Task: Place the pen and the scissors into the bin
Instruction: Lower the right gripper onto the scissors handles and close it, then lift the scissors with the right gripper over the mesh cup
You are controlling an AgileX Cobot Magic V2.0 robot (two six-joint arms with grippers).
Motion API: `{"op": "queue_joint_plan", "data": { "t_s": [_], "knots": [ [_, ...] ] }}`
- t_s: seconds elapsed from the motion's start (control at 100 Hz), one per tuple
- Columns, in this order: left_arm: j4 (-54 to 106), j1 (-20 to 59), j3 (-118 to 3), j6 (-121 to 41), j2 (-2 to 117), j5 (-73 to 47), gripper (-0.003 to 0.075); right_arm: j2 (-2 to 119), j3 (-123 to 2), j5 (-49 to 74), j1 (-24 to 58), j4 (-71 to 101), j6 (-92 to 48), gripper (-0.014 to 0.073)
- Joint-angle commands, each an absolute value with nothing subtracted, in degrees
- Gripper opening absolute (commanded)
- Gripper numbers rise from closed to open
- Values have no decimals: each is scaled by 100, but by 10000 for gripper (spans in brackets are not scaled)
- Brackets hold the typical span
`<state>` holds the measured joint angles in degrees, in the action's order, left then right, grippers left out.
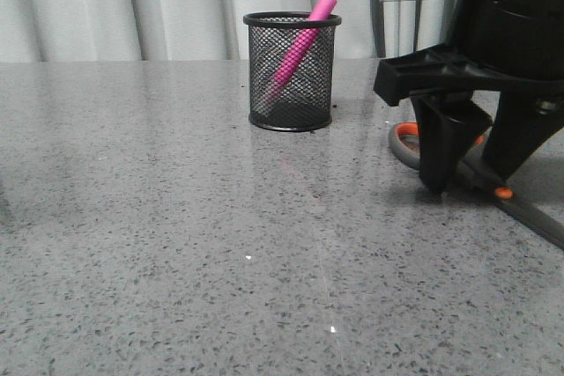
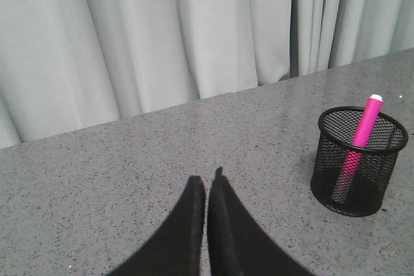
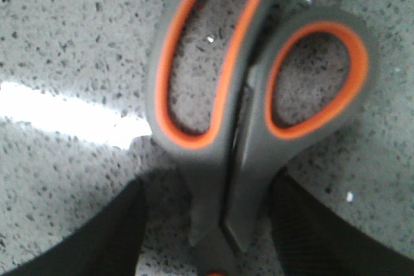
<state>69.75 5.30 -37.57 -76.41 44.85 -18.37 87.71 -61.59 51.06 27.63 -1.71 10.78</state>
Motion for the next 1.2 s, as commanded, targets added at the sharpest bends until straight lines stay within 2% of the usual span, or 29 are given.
{"op": "queue_joint_plan", "data": {
  "t_s": [0.0,0.21,0.28,0.61,0.82,0.96,1.19],
  "knots": [
    [7141,520,-3918,-7629,4434,-1716,-19,8688,-6271,4914,2767,-329,1119,381],
    [7133,520,-3918,-7629,4434,-1716,-19,8792,-6271,4903,2756,-383,1162,379],
    [7133,520,-3918,-7629,4434,-1706,-19,8803,-6271,4914,2756,-383,1162,353],
    [7095,520,-3918,-7629,4434,-1690,-19,8803,-6271,5239,2756,-809,1162,-77],
    [7095,520,-3918,-7629,4434,-1690,-19,8554,-6271,5098,2756,-885,1162,-76],
    [7095,520,-3918,-7629,4434,-1690,-19,7817,-6211,4645,2766,-765,1162,-76],
    [7095,520,-3918,-7629,4434,-1690,-19,6117,-5335,1648,2766,-579,1162,-76]
  ]
}}
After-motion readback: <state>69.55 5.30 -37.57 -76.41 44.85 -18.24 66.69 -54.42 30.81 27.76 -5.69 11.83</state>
